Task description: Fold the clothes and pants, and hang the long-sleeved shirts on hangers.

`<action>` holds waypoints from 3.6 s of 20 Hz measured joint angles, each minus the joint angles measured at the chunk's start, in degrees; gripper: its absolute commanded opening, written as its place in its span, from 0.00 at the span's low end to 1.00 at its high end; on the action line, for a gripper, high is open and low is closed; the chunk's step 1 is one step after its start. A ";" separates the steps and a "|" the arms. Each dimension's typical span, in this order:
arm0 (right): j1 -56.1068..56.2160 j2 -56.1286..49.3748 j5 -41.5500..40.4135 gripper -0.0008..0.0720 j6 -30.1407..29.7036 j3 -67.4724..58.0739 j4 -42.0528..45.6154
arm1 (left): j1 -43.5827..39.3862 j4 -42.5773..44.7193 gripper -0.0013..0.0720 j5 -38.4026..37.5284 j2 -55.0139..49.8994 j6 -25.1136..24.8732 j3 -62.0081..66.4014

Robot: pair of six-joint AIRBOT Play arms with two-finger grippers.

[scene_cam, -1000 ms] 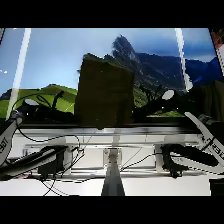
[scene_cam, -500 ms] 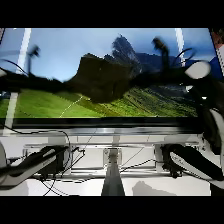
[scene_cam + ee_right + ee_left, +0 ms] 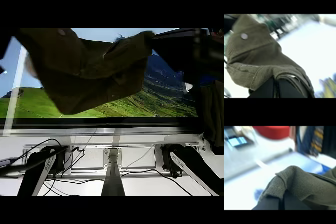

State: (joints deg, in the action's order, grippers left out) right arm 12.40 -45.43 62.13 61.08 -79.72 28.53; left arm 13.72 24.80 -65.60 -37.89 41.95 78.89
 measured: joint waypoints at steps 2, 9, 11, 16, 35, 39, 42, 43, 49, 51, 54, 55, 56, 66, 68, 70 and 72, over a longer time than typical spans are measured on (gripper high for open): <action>0.00 1.70 0.20 0.06 2.69 -0.44 -1.57 | 0.00 3.45 0.04 1.33 3.21 2.10 0.24; 2.14 -3.02 -0.83 0.06 13.77 5.70 4.09 | -2.93 16.11 0.04 1.22 -1.68 16.33 -11.15; 3.80 -8.15 -4.83 0.06 15.43 10.01 5.55 | -6.97 16.94 0.04 5.84 -8.41 16.92 -16.59; 4.31 -23.50 -21.24 0.06 17.03 14.86 6.38 | -15.02 13.38 0.04 24.28 -28.37 17.68 -19.76; -9.68 -32.83 1.01 0.97 11.23 20.57 30.16 | -23.21 20.50 0.96 -11.32 -41.68 18.82 -24.04; -9.94 -36.44 -2.14 0.97 12.66 18.14 30.40 | -24.35 18.45 0.96 -10.27 -43.32 18.99 -24.35; -10.08 -41.81 -0.83 0.97 13.11 13.00 30.40 | -24.59 17.55 0.96 -9.44 -43.87 18.99 -24.44; -10.14 -44.04 0.11 0.97 13.18 10.80 30.36 | -24.65 17.51 0.96 -9.33 -43.95 18.97 -24.46; -11.15 -56.46 9.62 0.97 13.07 -0.98 30.40 | -24.74 17.07 0.96 -8.85 -44.24 18.95 -24.46; -12.17 -59.45 12.09 0.97 13.03 -3.34 29.99 | -24.74 16.98 0.96 -8.79 -44.24 18.95 -24.46; -13.11 -63.41 17.07 0.95 12.44 -5.03 25.44 | -24.74 16.98 0.96 -8.57 -44.28 18.93 -24.46; -12.94 -64.57 18.71 0.94 11.82 -5.27 23.47 | -24.74 16.98 0.96 -8.22 -44.33 18.93 -24.46; -12.57 -65.72 20.15 0.94 11.08 -5.44 21.22 | -24.74 16.96 0.96 -7.76 -44.39 18.93 -24.46; -6.60 -66.29 19.10 0.09 4.28 -10.25 13.11 | -23.06 17.16 0.96 -1.97 -45.31 18.05 -22.38; -7.45 -63.98 19.04 0.06 4.20 -13.25 14.51 | -21.73 17.16 0.96 -1.84 -45.00 17.86 -19.67; -9.22 -60.54 18.75 0.06 5.44 -16.39 17.29 | -20.33 17.16 0.96 -2.34 -44.37 17.38 -15.85; -11.91 -56.19 17.99 0.06 7.96 -19.21 21.27 | -19.21 17.25 0.96 -3.67 -43.30 16.65 -11.67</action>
State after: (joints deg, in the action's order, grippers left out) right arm 0.49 -101.62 80.12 69.04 -98.94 49.80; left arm -5.50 42.04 -69.28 -81.19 58.61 67.22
